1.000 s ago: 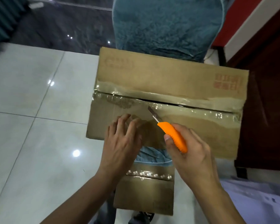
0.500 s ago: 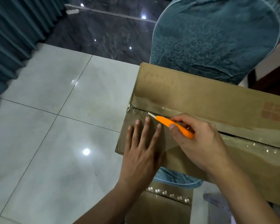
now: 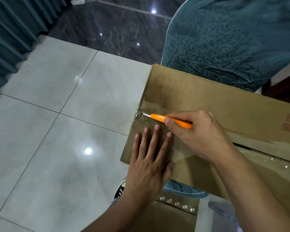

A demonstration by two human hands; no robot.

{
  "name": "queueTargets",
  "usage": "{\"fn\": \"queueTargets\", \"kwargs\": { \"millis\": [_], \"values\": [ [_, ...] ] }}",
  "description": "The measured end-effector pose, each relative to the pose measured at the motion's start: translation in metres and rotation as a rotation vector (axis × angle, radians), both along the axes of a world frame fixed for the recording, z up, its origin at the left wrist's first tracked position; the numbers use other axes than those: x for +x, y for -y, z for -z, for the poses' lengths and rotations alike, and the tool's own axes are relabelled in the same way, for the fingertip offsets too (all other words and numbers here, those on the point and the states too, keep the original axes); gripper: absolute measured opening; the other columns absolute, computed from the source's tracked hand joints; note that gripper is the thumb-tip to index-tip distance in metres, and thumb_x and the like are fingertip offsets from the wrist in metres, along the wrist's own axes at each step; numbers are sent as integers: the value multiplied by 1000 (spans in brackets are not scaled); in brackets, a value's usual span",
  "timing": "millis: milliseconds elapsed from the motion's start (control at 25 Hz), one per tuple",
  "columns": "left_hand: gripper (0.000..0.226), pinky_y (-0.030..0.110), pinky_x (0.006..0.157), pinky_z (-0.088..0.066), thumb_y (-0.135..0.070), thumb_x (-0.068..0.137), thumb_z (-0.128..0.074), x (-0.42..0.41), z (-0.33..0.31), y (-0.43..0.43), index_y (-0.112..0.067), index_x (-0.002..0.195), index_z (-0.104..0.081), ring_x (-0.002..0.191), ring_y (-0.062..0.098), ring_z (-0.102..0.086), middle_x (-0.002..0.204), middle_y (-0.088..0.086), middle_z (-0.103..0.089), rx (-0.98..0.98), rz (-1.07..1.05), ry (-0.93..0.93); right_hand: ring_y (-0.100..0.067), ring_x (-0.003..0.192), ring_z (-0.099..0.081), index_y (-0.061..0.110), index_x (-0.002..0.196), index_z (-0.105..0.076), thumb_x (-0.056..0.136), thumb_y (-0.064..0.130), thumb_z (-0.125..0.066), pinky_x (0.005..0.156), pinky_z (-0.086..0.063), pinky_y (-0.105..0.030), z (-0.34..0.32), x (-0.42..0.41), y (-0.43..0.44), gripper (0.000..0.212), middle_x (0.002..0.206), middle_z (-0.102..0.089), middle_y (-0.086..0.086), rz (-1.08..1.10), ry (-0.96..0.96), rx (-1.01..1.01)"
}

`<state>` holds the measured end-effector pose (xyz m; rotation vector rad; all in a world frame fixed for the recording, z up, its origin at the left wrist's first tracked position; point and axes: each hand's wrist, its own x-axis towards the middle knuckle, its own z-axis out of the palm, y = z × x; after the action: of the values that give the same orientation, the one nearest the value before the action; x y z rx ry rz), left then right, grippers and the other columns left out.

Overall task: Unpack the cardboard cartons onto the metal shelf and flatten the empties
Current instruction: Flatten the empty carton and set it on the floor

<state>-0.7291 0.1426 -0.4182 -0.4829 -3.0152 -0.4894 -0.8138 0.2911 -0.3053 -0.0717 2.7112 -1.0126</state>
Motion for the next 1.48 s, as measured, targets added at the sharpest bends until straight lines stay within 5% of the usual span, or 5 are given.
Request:
{"fn": "queueTargets", "kwargs": {
  "millis": [320, 640, 800, 1240, 1480],
  "values": [
    [75, 59, 120, -19, -44, 95, -54, 1, -3, -2, -22, 159, -23, 155, 35, -3, 168, 11, -9, -18, -22, 21, -9, 55, -56, 57, 100, -68, 84, 63, -59, 54, -46, -30, 1, 7, -26, 19, 65, -64, 6, 53, 54, 25],
    [73, 60, 121, -16, -43, 98, -52, 2, 0, -2, -22, 160, -19, 155, 35, -1, 168, 11, -5, -20, -12, 18, -8, 74, -67, 65, 104, -55, 88, 61, -59, 70, -56, -34, 1, 5, -10, 17, 83, -73, 12, -9, -34, 23],
    [74, 60, 121, -16, -44, 98, -51, 2, 1, -1, -22, 160, -17, 155, 35, -1, 168, 11, -4, -19, -13, 20, -11, 75, -68, 51, 105, -67, 92, 60, -56, 70, -56, -36, 8, 3, -8, 19, 83, -73, 6, -27, -19, 25],
    [75, 57, 122, -16, -44, 93, -55, 4, 3, -2, -23, 159, -24, 155, 32, -3, 168, 8, -9, -12, -36, 4, -13, 82, -68, 52, 108, -73, 84, 63, -62, 71, -54, -31, 10, 21, -42, 28, 88, -75, 16, 123, 64, 101],
    [77, 56, 123, -13, -47, 95, -55, 4, 3, -1, -24, 159, -21, 155, 31, -1, 168, 7, -5, -24, -34, 12, -13, 59, -59, 53, 94, -75, 78, 60, -66, 58, -47, -32, 2, 34, -71, 20, 61, -65, 12, 222, 87, 115]
  ]
}}
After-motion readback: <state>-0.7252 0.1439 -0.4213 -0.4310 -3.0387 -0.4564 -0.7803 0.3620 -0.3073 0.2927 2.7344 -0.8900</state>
